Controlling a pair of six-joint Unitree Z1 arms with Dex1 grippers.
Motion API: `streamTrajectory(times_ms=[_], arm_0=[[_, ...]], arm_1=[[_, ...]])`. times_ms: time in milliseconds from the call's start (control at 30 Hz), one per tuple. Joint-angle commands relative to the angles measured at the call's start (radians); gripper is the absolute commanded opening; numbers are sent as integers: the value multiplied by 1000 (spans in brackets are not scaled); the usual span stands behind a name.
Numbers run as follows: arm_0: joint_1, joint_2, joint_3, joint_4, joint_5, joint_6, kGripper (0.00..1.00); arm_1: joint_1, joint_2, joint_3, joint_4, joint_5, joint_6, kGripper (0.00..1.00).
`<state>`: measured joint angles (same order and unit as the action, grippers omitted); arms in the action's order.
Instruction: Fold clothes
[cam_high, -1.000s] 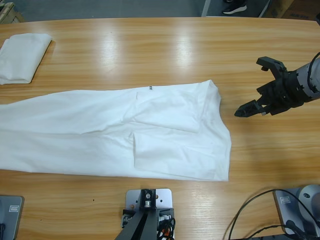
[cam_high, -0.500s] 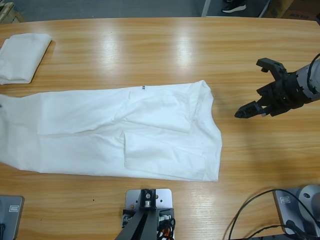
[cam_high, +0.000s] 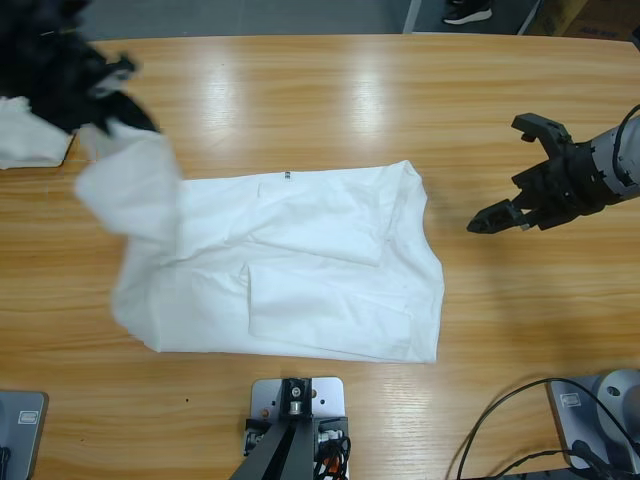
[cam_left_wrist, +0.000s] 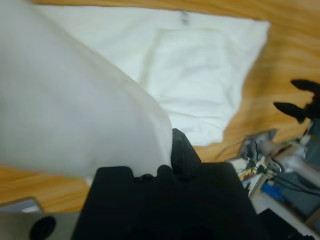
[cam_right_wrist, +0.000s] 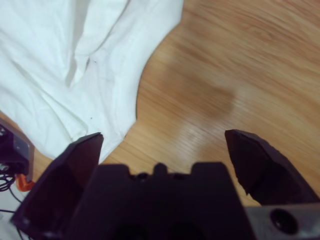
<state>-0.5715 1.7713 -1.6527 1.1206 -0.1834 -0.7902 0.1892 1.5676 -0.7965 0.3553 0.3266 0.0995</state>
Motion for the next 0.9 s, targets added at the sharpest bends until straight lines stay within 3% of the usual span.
streamTrajectory(times_ms=[33,333,567,667,900], arm_0=[[-145,238,-306,117,-41,-17,0],[-324,459,-726,274,-90,-24,0],[-357,603,-949,369,-119,-21,0],[-385,651,-1013,399,-142,-21,0],[-423,732,-1026,418,-147,-8,0]], arm_1=[[-8,38,23,-10,8,12,1000],[-13,50,22,-22,8,12,1000],[-17,41,29,-23,8,12,1000],[-22,45,28,-27,8,12,1000],[-25,39,32,-27,8,14,1000]])
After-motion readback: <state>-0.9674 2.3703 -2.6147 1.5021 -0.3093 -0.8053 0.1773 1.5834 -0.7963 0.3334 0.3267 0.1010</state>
